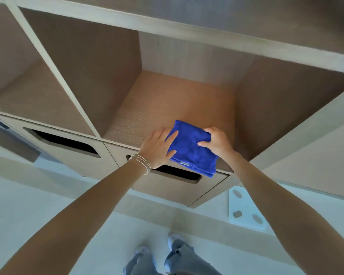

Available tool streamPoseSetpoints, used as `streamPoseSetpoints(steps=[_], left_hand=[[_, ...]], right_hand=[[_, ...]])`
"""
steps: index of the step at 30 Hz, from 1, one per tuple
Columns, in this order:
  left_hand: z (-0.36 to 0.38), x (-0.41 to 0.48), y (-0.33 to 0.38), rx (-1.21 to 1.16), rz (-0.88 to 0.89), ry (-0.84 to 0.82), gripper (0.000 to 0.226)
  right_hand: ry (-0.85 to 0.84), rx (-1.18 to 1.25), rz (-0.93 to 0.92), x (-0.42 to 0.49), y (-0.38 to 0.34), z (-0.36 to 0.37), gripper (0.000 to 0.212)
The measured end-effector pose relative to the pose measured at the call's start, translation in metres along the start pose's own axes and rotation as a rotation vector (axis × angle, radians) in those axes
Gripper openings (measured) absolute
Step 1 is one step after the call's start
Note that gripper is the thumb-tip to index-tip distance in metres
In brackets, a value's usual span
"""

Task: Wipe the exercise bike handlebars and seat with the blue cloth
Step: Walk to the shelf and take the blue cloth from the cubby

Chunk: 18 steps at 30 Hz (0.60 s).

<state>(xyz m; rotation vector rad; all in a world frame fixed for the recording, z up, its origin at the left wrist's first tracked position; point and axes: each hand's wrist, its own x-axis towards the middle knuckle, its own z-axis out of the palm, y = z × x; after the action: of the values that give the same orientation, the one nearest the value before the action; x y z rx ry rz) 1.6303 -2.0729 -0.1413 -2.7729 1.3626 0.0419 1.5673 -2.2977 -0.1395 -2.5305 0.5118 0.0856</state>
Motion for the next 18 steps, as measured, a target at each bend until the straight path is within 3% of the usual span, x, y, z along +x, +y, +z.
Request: streamPoseSetpoints(steps=[11,18], left_hand=[[0.015,-0.075,-0.029,-0.112,-0.382,0.018,0.069],[0.022,-0.192,-0.046,-0.165,-0.688,0.025,0.064]], right_hand=[[-0.238,0.024,-0.199,0.014,-0.067,0.03,0.044],[-0.457,-0.085,-0.557,-0.017,-0.159,0.086,0.021]])
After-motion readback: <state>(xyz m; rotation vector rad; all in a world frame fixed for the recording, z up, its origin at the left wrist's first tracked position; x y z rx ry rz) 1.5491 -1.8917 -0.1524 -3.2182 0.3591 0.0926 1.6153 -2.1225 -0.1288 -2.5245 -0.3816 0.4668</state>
